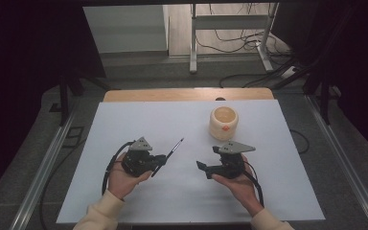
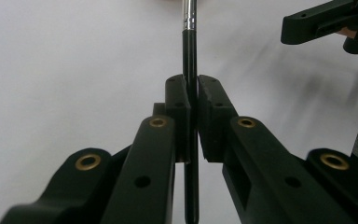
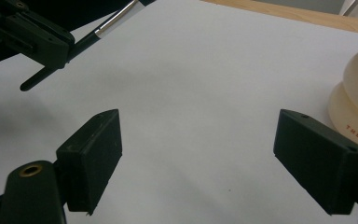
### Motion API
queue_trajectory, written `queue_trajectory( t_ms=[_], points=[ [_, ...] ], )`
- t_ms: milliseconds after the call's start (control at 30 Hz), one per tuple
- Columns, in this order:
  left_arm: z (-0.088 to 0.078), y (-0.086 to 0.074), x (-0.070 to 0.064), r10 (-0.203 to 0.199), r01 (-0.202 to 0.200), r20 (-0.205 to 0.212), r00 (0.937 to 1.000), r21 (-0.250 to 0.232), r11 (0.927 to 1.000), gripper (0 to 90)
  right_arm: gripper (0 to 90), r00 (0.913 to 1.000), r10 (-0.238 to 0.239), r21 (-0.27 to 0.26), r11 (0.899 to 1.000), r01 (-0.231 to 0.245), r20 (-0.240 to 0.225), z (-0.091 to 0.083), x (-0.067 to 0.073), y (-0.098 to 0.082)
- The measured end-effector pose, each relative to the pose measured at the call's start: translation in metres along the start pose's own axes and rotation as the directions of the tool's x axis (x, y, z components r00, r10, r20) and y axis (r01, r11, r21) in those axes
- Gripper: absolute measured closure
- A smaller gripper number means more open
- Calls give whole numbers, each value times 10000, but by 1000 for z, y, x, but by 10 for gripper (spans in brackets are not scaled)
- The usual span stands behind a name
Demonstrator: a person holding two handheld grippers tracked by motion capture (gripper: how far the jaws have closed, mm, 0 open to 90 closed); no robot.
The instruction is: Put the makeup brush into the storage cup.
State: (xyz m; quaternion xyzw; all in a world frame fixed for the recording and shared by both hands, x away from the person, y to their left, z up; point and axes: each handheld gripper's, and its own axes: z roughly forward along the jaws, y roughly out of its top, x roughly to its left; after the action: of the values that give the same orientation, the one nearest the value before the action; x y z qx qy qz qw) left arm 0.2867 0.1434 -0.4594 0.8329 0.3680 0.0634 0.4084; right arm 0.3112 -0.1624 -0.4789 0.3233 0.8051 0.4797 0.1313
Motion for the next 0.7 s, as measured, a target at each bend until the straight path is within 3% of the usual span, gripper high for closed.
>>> queue_trajectory(
  t_ms=[700],
  points=[
    [5,1,-4,131,-131,21,9999,48,9999,838,169,9995,127,-200,9997,-133,-285,15,8,10]
  ],
)
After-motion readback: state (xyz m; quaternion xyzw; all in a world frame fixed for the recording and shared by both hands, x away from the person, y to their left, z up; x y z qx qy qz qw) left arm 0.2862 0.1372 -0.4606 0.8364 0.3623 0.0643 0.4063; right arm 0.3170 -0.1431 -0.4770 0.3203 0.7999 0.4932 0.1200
